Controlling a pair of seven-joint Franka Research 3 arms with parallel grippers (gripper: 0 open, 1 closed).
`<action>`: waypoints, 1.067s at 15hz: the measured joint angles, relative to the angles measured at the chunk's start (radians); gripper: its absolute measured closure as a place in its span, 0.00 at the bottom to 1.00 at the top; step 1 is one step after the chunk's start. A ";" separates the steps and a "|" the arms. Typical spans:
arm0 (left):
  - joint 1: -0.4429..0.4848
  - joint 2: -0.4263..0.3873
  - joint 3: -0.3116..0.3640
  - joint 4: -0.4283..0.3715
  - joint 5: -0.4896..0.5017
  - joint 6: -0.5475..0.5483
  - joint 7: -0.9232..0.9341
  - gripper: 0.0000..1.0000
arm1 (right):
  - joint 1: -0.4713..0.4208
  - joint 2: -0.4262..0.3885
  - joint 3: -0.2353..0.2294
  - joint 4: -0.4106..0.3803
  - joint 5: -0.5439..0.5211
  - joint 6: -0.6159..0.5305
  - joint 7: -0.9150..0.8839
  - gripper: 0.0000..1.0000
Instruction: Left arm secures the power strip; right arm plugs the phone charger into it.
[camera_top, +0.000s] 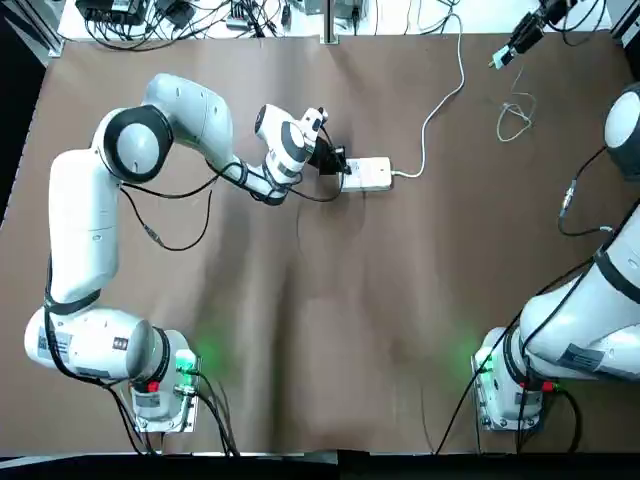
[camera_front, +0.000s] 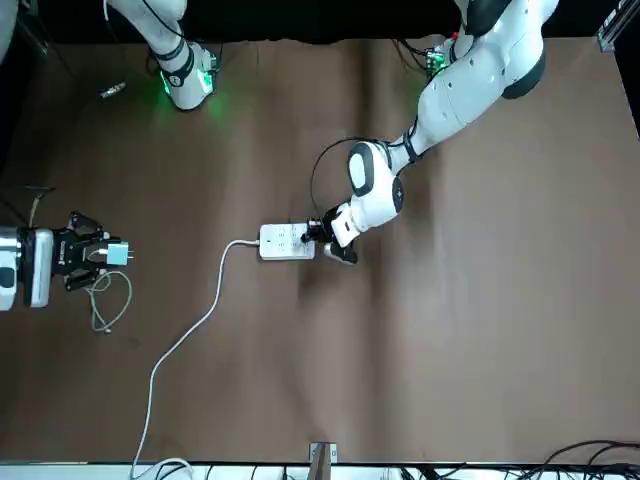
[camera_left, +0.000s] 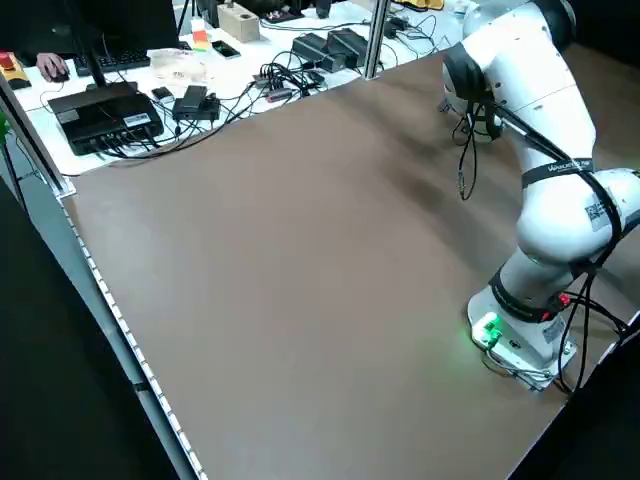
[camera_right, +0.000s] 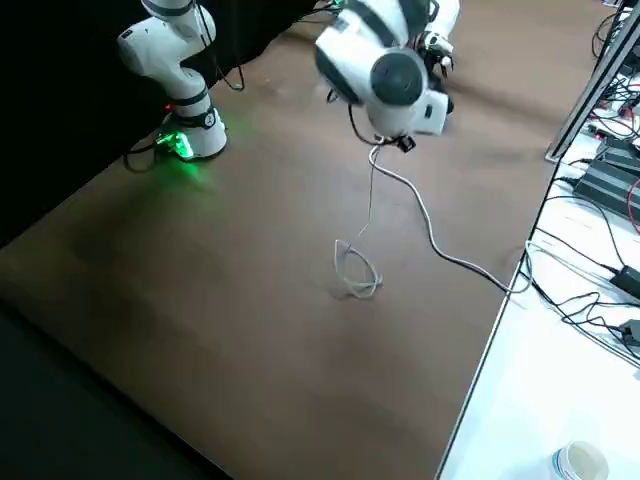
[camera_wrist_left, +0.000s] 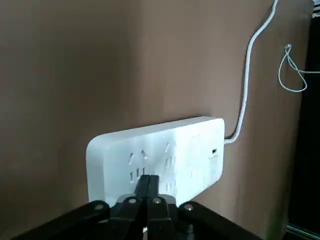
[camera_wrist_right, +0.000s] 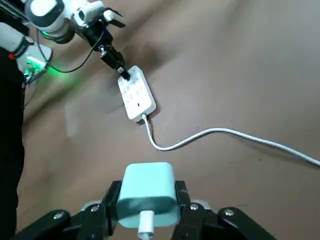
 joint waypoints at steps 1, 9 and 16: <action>0.000 0.000 0.000 0.000 0.000 0.000 0.000 0.99 | 0.025 -0.006 0.000 0.009 -0.014 0.003 0.056 0.52; 0.000 0.000 0.000 0.000 0.000 0.001 0.000 0.99 | 0.255 -0.021 0.003 0.022 -0.085 0.122 0.544 0.52; 0.000 0.000 0.000 0.000 0.000 0.001 0.000 0.99 | 0.437 -0.020 0.004 -0.016 -0.190 0.206 0.995 0.52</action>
